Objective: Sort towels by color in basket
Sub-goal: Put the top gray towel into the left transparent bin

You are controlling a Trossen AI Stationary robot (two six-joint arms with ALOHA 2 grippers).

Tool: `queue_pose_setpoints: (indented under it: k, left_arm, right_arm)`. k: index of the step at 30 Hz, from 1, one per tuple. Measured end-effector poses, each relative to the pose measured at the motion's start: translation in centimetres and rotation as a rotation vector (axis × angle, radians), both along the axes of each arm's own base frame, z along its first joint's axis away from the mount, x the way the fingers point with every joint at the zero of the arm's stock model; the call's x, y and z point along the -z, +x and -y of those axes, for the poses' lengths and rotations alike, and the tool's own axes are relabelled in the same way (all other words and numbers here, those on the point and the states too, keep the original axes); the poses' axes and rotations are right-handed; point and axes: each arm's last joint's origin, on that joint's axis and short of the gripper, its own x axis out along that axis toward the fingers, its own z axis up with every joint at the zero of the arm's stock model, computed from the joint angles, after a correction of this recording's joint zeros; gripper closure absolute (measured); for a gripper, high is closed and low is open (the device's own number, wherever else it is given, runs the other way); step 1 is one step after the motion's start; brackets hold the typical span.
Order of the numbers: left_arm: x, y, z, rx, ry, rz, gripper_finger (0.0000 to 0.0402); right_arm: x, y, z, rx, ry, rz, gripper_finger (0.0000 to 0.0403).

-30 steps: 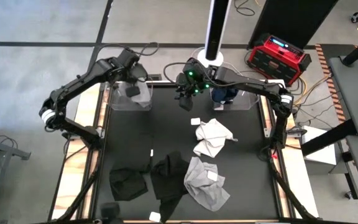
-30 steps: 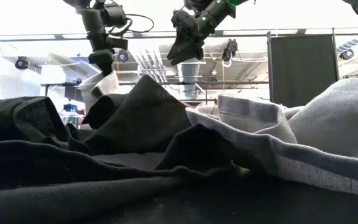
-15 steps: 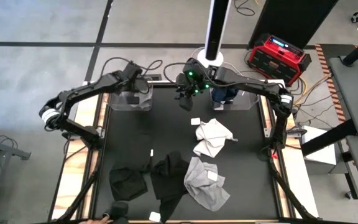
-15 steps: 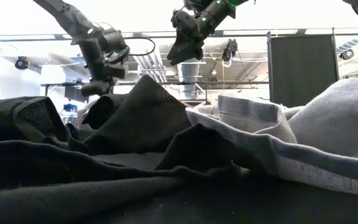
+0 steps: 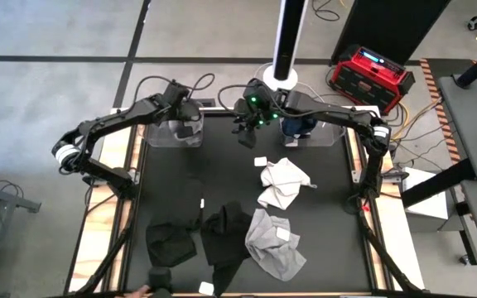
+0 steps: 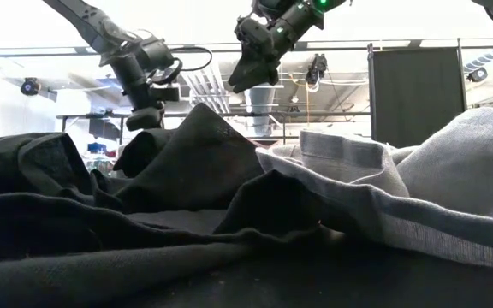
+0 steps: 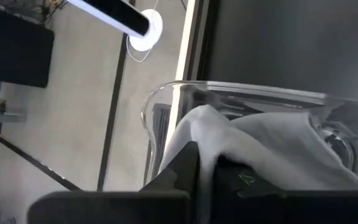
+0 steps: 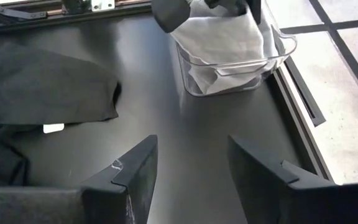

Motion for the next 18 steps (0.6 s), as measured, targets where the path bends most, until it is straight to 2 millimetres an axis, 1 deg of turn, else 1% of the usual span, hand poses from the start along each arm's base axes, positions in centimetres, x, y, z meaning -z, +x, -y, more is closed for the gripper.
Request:
queue_pose_setpoints:
  k: [3,9,13,18]
  left_arm:
    - [0.1,-0.1,0.1,-0.04,-0.025,0.022,0.036]
    - [0.1,-0.1,0.0,-0.059,-0.023,0.023,0.0268]
    - [-0.1,-0.3,-0.1,-0.119,0.031,-0.029,0.0217]
    - [-1.3,-0.6,-0.6,-0.216,0.146,-0.139,0.0181]
  right_arm:
    - [0.1,0.0,0.0,0.0,0.002,-0.003,0.022]
    - [0.1,0.0,0.0,0.0,0.002,-0.003,0.0214]
    - [0.1,0.0,0.0,0.0,0.002,-0.004,0.0214]
    - [0.1,0.0,0.0,0.0,0.002,-0.005,0.0214]
